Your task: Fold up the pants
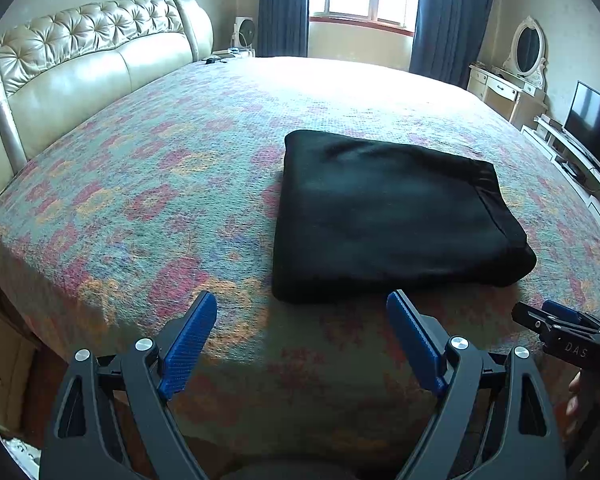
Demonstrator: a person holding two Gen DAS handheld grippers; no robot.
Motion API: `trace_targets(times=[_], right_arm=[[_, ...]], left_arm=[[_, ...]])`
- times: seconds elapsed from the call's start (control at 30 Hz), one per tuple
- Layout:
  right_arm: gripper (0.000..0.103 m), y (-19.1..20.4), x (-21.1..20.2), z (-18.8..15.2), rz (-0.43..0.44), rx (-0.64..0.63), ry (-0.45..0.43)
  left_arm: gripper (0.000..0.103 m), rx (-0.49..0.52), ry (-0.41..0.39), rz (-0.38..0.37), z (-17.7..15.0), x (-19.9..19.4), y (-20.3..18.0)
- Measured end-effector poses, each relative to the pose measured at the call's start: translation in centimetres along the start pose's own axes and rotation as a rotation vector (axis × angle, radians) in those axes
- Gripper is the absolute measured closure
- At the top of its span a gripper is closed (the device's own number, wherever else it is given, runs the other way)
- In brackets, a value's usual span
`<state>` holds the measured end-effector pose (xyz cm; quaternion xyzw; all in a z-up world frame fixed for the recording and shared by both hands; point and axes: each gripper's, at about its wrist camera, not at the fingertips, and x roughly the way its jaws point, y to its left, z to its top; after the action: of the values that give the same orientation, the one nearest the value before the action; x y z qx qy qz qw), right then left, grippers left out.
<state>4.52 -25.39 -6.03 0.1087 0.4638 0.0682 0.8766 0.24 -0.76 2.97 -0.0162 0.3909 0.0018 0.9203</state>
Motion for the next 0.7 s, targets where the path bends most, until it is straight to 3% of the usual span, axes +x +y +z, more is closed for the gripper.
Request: trace_targets(times=[0.33,0.7], right_arm=[[0.019,0.3,0.3,-0.1,0.004,-0.005,0.012],[0.019,0.8,0.4,-0.2,0.01,-0.004,0.024]], left_arm=[[0.017,0.002,-0.016,0.023,0.3,-0.3,-0.2],[0.017,0.088,-0.061,0.063,0.6,-1.1,-1.9]])
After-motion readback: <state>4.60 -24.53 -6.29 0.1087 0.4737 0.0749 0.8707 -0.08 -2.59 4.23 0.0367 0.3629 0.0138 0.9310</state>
